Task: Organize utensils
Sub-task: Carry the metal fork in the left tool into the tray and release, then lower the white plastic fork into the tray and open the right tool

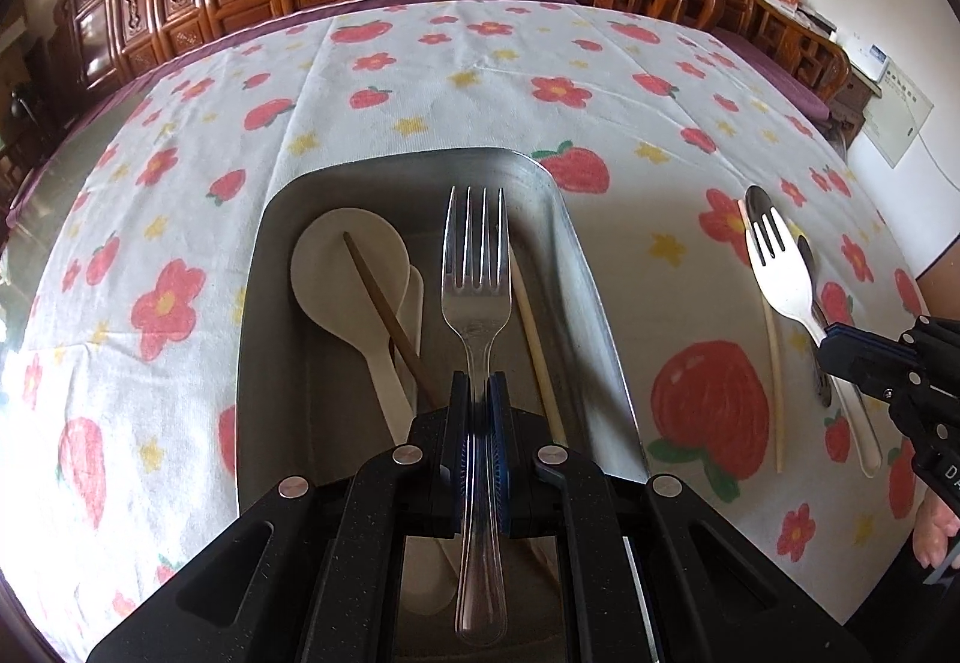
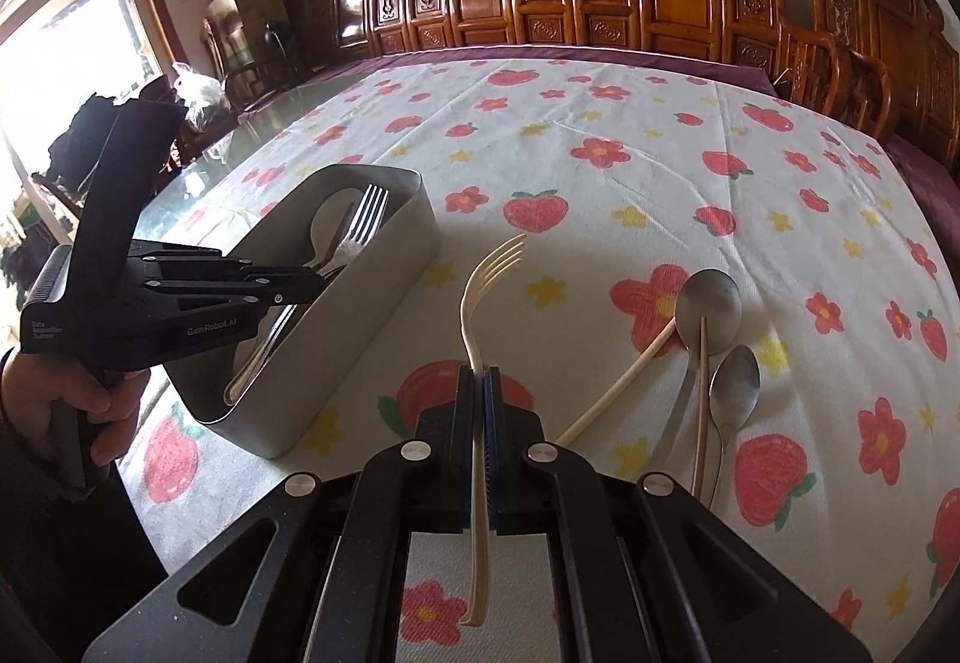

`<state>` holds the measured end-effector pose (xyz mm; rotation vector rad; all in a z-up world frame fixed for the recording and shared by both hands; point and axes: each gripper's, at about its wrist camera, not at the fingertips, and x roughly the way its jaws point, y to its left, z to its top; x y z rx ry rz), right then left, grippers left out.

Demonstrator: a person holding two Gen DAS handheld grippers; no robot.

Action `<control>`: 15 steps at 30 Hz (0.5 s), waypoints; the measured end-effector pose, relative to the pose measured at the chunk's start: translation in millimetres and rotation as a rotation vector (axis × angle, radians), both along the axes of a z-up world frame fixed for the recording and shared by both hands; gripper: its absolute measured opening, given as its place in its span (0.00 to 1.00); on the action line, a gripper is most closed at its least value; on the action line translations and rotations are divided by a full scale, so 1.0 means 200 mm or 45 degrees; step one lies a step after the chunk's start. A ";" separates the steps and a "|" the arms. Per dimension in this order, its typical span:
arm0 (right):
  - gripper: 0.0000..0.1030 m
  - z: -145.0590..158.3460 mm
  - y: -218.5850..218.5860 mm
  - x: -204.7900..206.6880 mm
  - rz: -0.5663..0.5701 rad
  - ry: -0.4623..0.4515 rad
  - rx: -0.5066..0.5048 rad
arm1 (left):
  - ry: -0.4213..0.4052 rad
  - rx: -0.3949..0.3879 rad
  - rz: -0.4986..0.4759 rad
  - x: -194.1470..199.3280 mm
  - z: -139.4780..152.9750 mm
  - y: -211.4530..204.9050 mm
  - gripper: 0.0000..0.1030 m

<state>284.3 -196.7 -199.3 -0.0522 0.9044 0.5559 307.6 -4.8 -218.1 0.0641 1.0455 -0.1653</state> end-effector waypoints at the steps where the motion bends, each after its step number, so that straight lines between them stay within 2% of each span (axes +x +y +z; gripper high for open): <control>1: 0.04 0.00 0.00 0.00 0.001 0.001 0.000 | -0.002 0.005 -0.004 0.00 0.00 0.00 0.06; 9: 0.04 0.01 0.00 -0.01 -0.008 -0.007 -0.004 | -0.028 0.000 -0.008 -0.01 0.02 -0.01 0.06; 15: 0.04 0.06 0.03 -0.03 -0.005 -0.022 0.018 | -0.075 -0.025 -0.003 -0.03 0.09 0.03 0.06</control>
